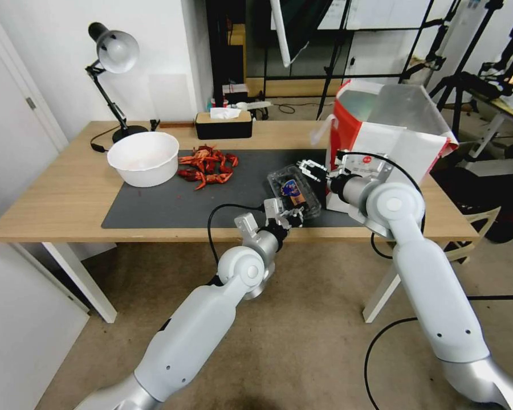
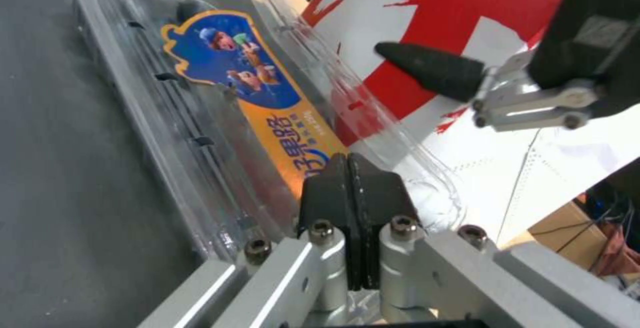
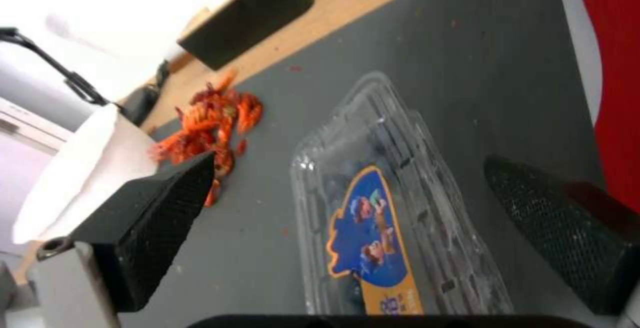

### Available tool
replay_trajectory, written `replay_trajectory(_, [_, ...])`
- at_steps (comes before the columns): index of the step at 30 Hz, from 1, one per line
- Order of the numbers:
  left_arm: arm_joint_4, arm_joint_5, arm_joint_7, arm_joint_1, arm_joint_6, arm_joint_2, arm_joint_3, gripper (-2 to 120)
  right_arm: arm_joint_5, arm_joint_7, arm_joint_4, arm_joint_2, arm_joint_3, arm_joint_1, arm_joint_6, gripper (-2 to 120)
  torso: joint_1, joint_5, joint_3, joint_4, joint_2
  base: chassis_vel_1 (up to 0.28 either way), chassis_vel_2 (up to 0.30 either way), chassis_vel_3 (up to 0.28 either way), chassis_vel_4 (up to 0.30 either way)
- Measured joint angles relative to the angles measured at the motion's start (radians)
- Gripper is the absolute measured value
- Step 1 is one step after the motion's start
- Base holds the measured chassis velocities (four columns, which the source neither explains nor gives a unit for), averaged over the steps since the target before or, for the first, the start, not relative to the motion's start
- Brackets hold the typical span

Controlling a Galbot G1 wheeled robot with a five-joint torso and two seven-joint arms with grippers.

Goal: Close the takeout container lid, then place the container into the takeout bag.

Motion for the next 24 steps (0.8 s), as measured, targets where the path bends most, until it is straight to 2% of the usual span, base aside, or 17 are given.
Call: replay_trajectory(24, [-0.019,-0.001,-0.002,0.008,-0.002,0.008,-0.011,0,-0.052,0.066,-0.092,0.05,-0.067,0.035,-0.03,100,0.0,0.0,0.0,0.0,0.0,0.0,0.0,0.0,0.0])
